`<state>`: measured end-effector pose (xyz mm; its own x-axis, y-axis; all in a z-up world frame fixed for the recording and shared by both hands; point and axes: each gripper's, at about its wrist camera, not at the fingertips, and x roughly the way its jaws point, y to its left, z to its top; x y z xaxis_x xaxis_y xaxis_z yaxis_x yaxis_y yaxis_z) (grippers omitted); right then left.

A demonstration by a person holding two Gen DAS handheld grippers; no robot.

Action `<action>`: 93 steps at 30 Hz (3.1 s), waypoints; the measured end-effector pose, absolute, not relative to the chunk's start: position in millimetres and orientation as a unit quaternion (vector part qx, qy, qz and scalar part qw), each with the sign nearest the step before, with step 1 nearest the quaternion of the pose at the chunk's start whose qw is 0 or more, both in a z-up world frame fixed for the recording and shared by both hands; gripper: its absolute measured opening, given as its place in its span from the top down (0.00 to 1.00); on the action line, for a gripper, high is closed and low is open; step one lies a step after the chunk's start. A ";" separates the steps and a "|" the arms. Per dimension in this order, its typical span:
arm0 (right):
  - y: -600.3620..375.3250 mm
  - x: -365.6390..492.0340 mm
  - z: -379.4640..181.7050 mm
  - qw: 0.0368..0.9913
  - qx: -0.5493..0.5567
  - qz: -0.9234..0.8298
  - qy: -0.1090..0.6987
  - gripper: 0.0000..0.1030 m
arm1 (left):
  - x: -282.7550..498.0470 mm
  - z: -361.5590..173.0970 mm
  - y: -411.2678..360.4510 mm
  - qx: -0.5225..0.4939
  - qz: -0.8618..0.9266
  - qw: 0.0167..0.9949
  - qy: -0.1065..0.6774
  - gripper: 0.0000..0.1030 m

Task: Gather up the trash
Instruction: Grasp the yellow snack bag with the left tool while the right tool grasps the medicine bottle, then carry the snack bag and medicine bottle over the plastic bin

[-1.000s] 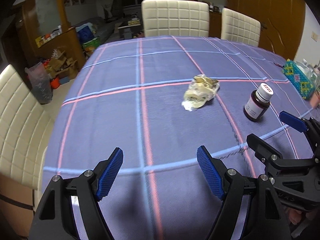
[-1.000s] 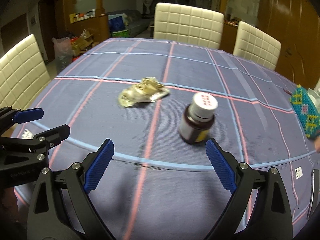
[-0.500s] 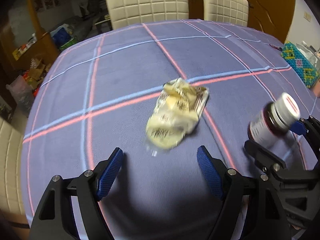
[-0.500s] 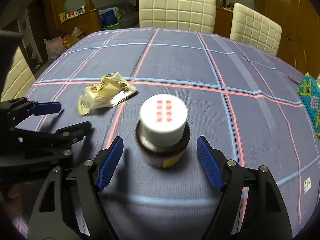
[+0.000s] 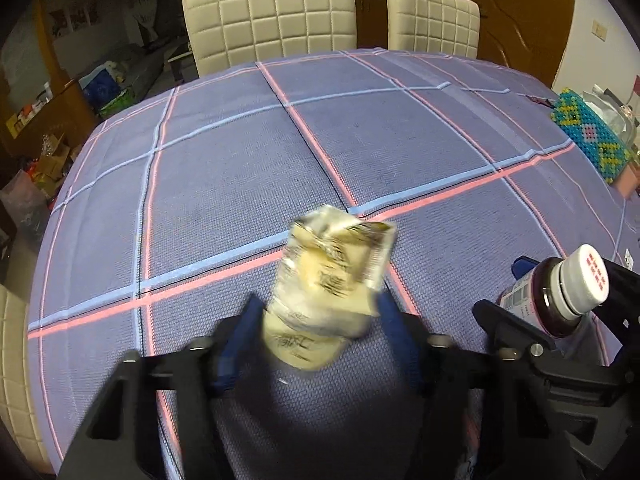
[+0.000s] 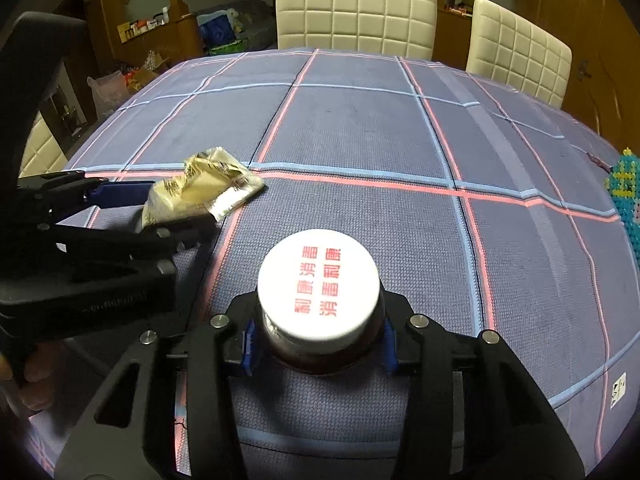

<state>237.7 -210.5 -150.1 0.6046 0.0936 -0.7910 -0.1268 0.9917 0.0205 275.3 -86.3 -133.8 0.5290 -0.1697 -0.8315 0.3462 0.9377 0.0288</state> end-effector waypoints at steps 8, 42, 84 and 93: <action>-197.2 223.1 -147.4 0.890 -0.018 0.079 0.450 0.55 | 252.0 -127.6 -74.7 0.093 -0.135 0.872 0.462 0.72; -11.4 149.8 -110.7 0.868 -0.127 0.227 0.422 0.55 | 131.4 -101.9 109.6 -0.006 0.016 0.898 0.440 0.72; 181.7 148.5 -103.1 0.828 -0.207 0.342 0.393 0.55 | 100.1 -107.7 293.4 -0.079 0.170 0.886 0.424 0.72; 209.2 151.4 -108.6 0.817 -0.217 0.359 0.396 0.55 | 99.5 -114.9 322.9 -0.095 0.192 0.879 0.426 0.72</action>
